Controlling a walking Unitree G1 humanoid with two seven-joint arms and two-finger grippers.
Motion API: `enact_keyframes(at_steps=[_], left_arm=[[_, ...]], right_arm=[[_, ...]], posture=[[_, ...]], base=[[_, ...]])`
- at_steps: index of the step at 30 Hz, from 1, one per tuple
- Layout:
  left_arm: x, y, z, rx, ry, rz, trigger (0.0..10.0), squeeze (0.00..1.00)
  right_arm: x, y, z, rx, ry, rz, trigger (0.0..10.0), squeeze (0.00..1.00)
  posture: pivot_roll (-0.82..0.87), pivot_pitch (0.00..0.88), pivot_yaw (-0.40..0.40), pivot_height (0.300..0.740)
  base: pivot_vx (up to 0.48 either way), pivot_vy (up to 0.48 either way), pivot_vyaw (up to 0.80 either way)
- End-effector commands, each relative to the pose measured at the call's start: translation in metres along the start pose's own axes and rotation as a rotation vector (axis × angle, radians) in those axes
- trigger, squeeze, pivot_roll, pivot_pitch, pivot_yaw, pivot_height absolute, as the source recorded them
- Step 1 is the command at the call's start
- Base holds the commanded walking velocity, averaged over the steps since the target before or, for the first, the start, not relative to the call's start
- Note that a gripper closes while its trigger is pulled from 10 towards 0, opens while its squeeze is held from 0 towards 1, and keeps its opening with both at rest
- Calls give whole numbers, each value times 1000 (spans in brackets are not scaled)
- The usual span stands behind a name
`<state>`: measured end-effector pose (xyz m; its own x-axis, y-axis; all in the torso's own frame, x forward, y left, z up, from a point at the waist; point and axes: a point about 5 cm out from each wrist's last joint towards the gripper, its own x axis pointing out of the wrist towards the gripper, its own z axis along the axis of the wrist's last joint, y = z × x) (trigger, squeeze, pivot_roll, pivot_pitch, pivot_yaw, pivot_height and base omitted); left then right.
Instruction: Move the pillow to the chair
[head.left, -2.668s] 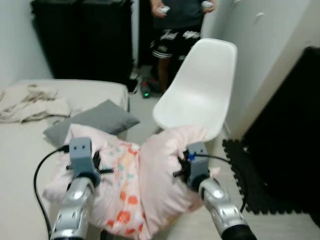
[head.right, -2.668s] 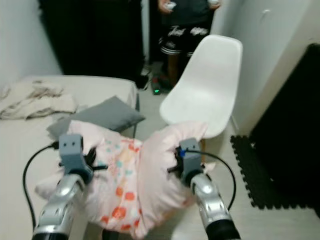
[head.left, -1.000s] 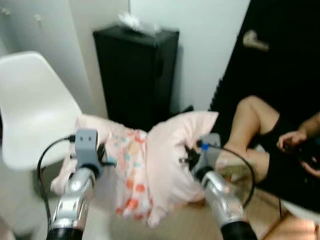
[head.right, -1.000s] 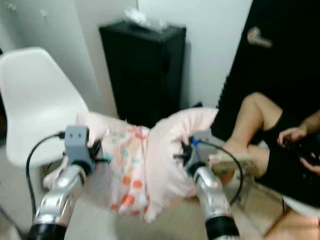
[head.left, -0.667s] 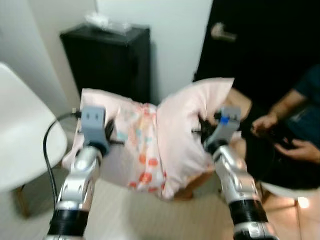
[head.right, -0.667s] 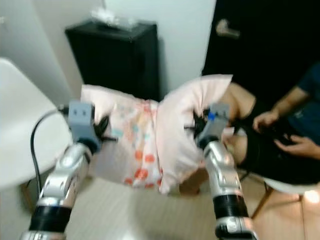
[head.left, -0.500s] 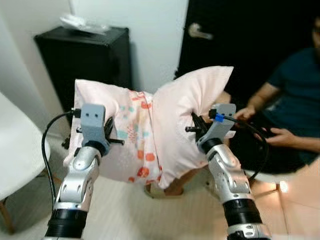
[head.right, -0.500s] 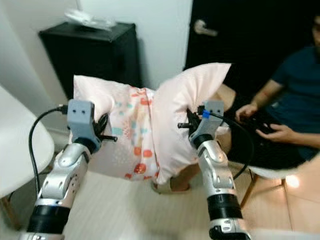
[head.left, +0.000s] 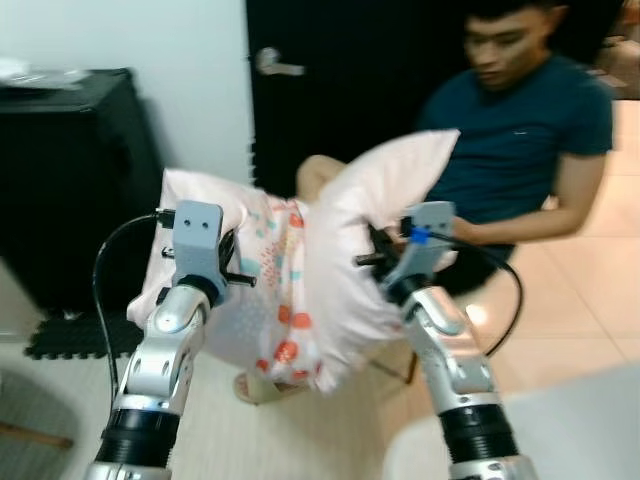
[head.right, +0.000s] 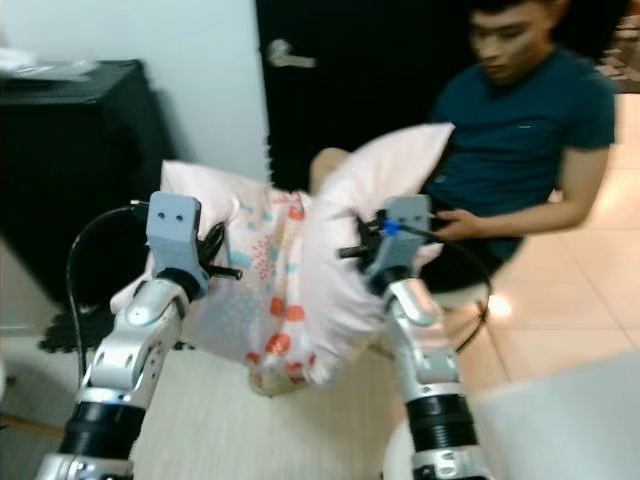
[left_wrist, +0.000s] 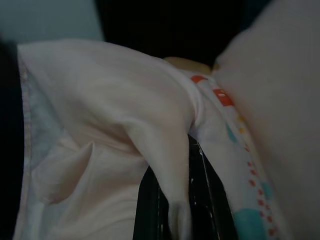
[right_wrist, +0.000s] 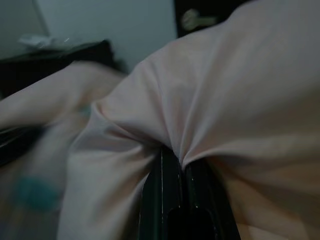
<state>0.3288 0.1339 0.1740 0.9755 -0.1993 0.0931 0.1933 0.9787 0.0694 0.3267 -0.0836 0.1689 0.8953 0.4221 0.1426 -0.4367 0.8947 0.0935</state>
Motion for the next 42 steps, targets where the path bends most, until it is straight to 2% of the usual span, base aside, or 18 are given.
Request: enact_keyframes(at_steps=[1, 6, 13, 28, 42], left_arm=[[7, -24, 10, 19, -43, -104, 10000, 0], [8, -29, 11, 19, -45, -120, 10000, 0], [7, -27, 9, 18, -38, -117, 10000, 0], [4, -20, 4, 30, -22, -93, 10000, 0], [3, -16, 1, 37, -10, -80, 10000, 0]], right_arm=[[2, 19, 4, -24, -14, 100, 10000, 0], [1, 27, 6, -20, -17, 129, 10000, 0], [0, 28, 7, -20, -17, 125, 10000, 0], [0, 8, 6, -47, 23, 22, 10000, 0], [0, -2, 3, -64, 54, -39, 10000, 0]], posture=[[47, 48, 17, 740], [43, 48, 21, 740], [42, 50, 22, 740], [41, 53, 12, 740], [41, 52, 8, 740]], base=[[0, 0, -800], [0, 0, -800], [0, 0, -800], [0, 0, -800], [0, 0, -800]])
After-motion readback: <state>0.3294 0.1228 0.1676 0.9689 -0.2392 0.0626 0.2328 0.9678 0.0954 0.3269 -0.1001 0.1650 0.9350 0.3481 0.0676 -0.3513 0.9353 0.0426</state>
